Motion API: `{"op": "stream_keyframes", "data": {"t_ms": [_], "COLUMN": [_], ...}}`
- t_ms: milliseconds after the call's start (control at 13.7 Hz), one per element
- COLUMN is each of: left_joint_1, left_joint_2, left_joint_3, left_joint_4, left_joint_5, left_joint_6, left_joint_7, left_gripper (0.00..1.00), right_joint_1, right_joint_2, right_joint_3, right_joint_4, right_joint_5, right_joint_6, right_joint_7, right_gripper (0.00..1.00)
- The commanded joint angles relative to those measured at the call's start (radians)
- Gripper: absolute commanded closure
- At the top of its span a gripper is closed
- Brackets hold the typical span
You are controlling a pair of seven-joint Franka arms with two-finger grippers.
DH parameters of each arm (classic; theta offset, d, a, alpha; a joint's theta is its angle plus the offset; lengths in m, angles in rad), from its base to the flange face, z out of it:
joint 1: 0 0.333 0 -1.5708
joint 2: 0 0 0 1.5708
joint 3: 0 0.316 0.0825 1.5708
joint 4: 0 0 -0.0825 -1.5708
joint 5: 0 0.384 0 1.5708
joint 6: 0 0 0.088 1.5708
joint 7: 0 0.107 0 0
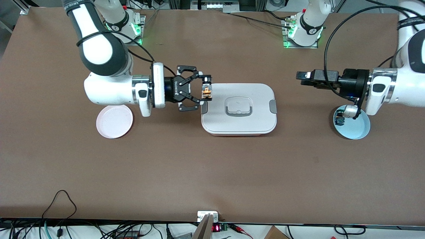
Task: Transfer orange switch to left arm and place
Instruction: 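Lift the orange switch with the right gripper over the white box, then hold the switch above the box while the left gripper grasps it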
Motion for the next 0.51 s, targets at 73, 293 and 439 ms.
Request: {"op": "stream_keyframes", "data": {"t_ms": [73,293,439], "left_joint_1": [-0.016,-0.016,-0.016], "left_joint_2": [-0.030,-0.047,-0.047], "left_joint_3": [-0.083,-0.172,-0.237], "left_joint_4": [-0.151,-0.175,-0.173], "left_joint_5": [-0.172,-0.203,-0.236], "left_joint_6": [0.127,0.277,0.366], "left_joint_7": [-0.016,-0.016,0.001], "left_gripper": [0.00,0.00,0.00], "right_joint_1": [0.059,0.106,0.129], "right_joint_2": [0.028,0.040,0.051], "right_joint_3": [-0.005,-0.005,-0.005], "right_joint_4": [0.071,0.104,0.121], "right_joint_5": [0.031,0.039,0.076], "right_joint_6": [0.030,0.124,0.165], "right_joint_7": [-0.052,-0.095,-0.104], "right_gripper": [1.00,1.00,1.00]}}
